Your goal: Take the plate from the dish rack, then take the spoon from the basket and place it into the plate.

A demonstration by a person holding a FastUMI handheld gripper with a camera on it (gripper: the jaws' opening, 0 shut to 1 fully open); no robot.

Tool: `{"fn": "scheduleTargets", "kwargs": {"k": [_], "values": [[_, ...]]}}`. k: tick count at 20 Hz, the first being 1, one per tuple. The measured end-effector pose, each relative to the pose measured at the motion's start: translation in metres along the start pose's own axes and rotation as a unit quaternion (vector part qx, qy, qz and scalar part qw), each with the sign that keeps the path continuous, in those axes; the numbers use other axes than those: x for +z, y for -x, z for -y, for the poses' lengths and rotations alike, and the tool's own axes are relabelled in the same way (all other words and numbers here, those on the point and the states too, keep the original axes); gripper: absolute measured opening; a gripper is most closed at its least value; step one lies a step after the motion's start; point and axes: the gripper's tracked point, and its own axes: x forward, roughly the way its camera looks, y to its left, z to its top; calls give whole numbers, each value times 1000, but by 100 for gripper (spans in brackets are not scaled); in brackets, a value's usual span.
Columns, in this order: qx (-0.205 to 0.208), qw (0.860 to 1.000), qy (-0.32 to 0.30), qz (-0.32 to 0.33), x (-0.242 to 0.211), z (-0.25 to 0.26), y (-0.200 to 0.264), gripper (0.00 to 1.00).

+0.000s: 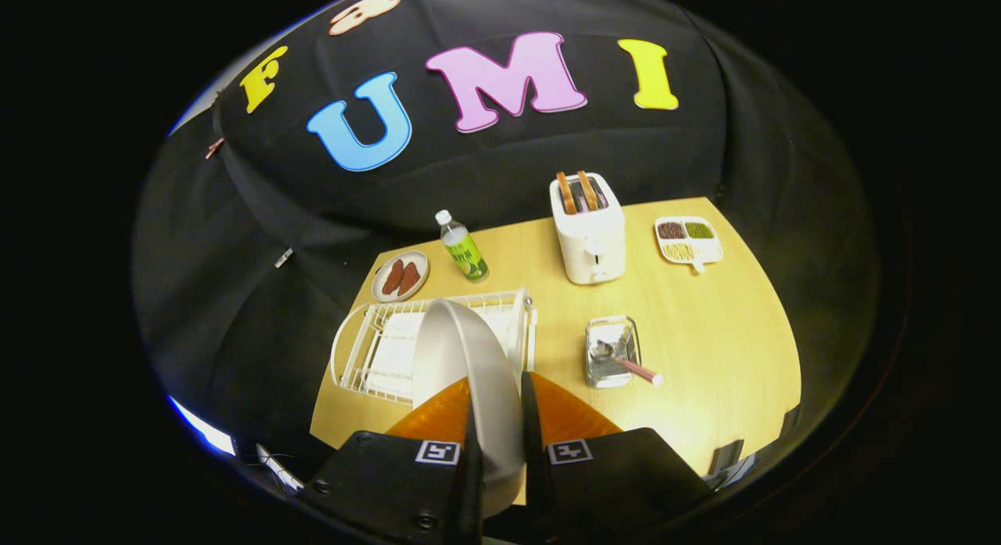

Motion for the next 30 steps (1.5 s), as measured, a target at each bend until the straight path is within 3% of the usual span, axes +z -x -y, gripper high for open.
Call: {"fn": "scheduleTargets", "kwargs": {"k": [4, 10, 17, 21, 23, 27, 28, 29, 30], "values": [[32, 995, -83, -38, -73, 29, 2, 26], [58, 985, -146, -74, -154, 58, -31, 26], [26, 979, -168, -116, -203, 91, -82, 26], [34, 970, -204, -125, -204, 91, -99, 26], [17, 969, -211, -131, -210, 97, -107, 28], [-4, 972, -200, -121, -204, 109, -105, 44], [-5, 974, -195, -113, -199, 111, -103, 63], [-10, 977, -186, -107, -197, 114, -101, 72], [-16, 979, -176, -103, -195, 117, -97, 91]]}}
